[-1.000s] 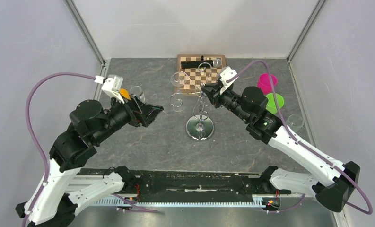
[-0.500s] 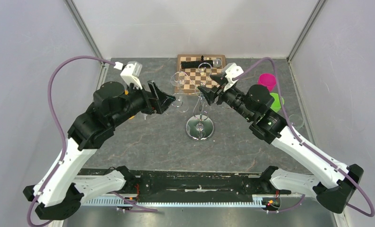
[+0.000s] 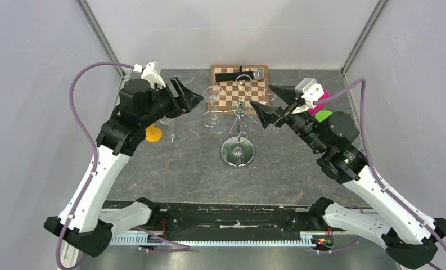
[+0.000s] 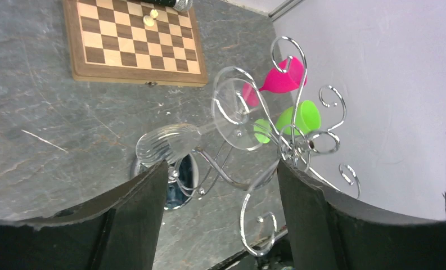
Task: Take the wine glass off the wine glass rack
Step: Adjust the wine rack at the center of the board, then pick up the wine glass from the wine rack.
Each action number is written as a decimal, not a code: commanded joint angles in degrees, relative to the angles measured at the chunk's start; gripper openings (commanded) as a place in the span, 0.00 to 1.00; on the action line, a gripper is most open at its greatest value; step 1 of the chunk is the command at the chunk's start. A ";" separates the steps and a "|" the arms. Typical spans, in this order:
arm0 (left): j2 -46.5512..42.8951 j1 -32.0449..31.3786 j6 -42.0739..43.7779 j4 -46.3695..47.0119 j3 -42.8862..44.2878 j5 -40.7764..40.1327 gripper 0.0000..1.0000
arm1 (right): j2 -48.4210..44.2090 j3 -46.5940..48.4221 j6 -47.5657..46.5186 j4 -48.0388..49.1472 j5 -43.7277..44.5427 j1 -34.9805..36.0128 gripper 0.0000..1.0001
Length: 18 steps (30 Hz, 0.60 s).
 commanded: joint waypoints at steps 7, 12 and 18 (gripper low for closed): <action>2.65 12.47 -15.57 17.40 -7.62 20.92 0.72 | -3.46 0.01 0.11 -2.11 1.31 -0.26 0.72; 4.80 13.28 -19.56 21.57 -8.43 24.56 0.71 | -4.17 -0.76 0.31 -2.38 1.33 -0.25 0.72; 6.67 13.42 -21.49 23.46 -8.70 26.07 0.66 | -4.81 -1.51 0.20 -2.34 1.52 -0.26 0.72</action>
